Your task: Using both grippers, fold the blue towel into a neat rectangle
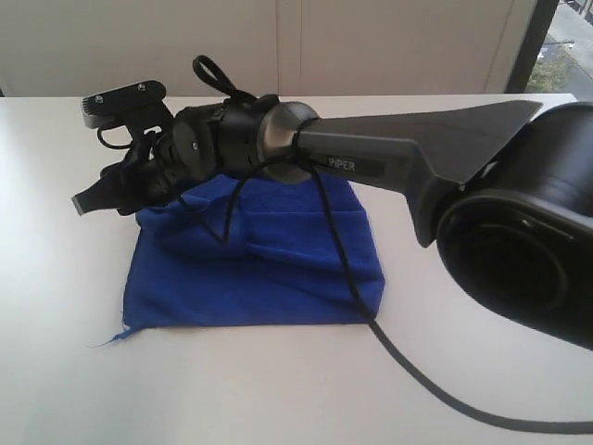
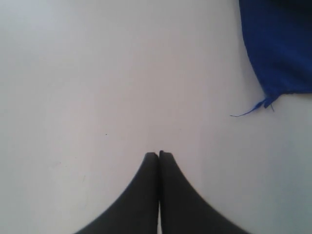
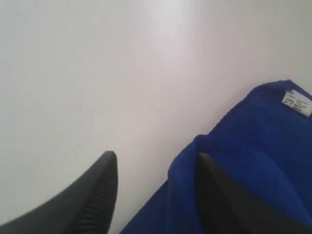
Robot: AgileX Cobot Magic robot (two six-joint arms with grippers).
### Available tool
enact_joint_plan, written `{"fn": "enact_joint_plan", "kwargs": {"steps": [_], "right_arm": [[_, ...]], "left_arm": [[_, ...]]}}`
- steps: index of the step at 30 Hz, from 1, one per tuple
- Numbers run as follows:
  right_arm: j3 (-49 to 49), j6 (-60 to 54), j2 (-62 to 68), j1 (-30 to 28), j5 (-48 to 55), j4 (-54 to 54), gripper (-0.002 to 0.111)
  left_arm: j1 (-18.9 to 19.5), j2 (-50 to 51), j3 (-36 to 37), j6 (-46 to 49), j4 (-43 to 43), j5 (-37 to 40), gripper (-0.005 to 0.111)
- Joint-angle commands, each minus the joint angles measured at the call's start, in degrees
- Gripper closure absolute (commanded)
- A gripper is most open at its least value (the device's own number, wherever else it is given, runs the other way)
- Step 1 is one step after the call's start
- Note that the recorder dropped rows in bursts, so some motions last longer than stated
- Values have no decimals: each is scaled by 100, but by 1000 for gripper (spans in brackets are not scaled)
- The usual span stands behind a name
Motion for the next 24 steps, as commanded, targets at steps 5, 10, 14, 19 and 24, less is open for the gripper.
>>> {"fn": "enact_joint_plan", "kwargs": {"steps": [5, 10, 14, 19, 24], "right_arm": [[-78, 4, -444, -453, 1205, -31, 68], [-78, -340, -549, -813, 2033, -31, 83], [-78, -900, -566, -1062, 2584, -55, 93], [-78, -1365, -566, -1386, 2948, -217, 102], [-78, -1418, -566, -1728, 2935, -414, 106]], "left_arm": [[15, -43, -27, -30, -3, 14, 107], [15, -43, -27, -30, -3, 14, 107], [15, -43, -27, -30, -3, 14, 107], [15, -43, -27, -30, -3, 14, 107], [15, -43, -27, -30, -3, 14, 107]]}}
